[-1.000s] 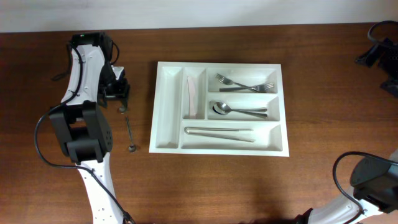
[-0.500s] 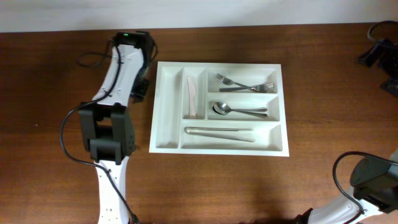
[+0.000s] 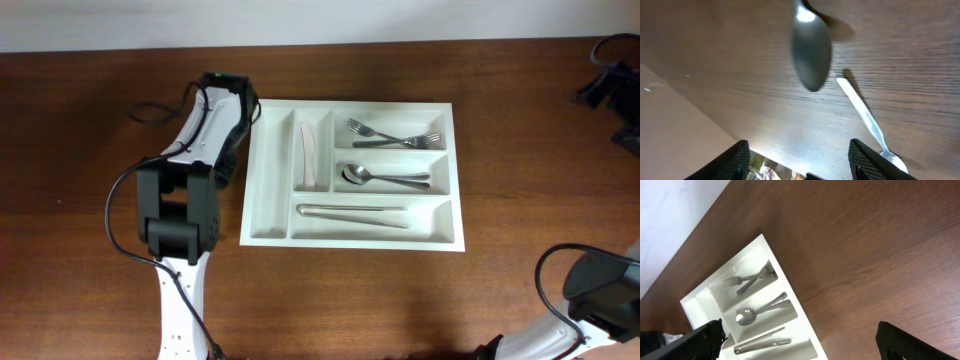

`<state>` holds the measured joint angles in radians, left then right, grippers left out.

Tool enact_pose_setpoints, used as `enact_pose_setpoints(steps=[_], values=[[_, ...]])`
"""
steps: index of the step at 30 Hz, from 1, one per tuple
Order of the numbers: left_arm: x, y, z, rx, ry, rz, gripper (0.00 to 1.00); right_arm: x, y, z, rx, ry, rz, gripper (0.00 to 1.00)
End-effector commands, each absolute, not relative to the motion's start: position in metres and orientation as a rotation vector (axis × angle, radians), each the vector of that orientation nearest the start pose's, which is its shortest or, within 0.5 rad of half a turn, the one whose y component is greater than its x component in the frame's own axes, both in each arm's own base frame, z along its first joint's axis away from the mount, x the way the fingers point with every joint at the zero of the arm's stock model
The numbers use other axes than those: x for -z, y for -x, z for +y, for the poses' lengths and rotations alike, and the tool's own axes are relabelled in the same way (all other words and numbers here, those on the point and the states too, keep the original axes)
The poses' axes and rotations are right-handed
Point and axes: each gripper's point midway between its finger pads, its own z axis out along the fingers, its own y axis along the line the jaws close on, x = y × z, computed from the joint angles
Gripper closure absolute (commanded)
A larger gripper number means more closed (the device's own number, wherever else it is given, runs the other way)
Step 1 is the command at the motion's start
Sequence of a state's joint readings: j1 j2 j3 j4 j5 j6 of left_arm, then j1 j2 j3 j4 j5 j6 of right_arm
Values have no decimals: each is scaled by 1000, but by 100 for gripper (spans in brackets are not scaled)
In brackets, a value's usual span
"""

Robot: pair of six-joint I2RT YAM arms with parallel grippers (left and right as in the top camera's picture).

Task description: Pack container

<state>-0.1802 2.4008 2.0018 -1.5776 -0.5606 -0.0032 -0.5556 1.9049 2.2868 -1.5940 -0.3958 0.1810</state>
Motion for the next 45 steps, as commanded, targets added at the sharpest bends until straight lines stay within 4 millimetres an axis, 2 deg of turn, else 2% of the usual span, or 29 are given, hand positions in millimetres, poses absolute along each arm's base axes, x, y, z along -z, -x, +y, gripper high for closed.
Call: enact_pose_setpoints(steps=[1,5,7,10,16,17,19,24,28,34,45], values=[[-37,-383,22,-993,-390,3318,35,-290,-370,-149,-462,-877,2543,1],[-27,-385,8,-816,-335,3351,35,-290,-370,-149,-462,-877,2543,1],[-24,-389,7,-781,-314,3343,35,-290,-370,-149,-462,-877,2543,1],[-20,-394,5,-733,-387,3334,35,-290,-370,-149,-462,-877,2543,1],[-17,-403,4,-719,-392,3297,36,-290,-370,-149,-462,-877,2543,1],[-18,-404,5,-723,-415,3293,42,-290,-370,-149,-462,-877,2543,1],[-18,-405,6,-732,-455,3290,45,-290,-370,-150,-462,-877,2543,1],[-24,-408,18,-864,-491,3250,46,-290,-370,-149,-462,-877,2543,1],[-22,-407,19,-867,-526,3252,49,-290,-370,-149,-462,-877,2543,1],[-7,-397,20,-869,-585,3287,50,-290,-370,-150,-462,-877,2543,2],[-6,-402,20,-868,-574,3268,59,-290,-370,-150,-462,-877,2543,1]])
